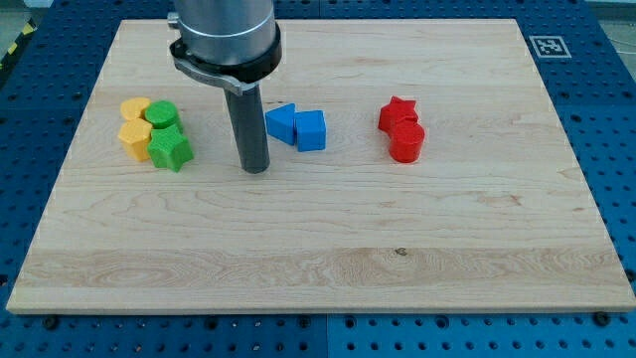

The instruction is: Separate the blue blocks from each other

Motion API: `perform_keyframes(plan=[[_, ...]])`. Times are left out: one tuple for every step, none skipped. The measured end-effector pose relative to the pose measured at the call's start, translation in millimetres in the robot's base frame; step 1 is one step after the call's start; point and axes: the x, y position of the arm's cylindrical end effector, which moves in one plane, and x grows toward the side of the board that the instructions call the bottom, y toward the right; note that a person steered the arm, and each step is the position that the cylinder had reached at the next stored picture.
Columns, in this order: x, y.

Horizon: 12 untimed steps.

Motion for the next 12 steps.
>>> perform_keyframes(plan=[[-22,2],[-29,10],[-29,23],[-29,26],[-29,27],[-32,32],[-38,42],[-52,53],[-65,58],[-70,59],[-88,59],[-103,64]])
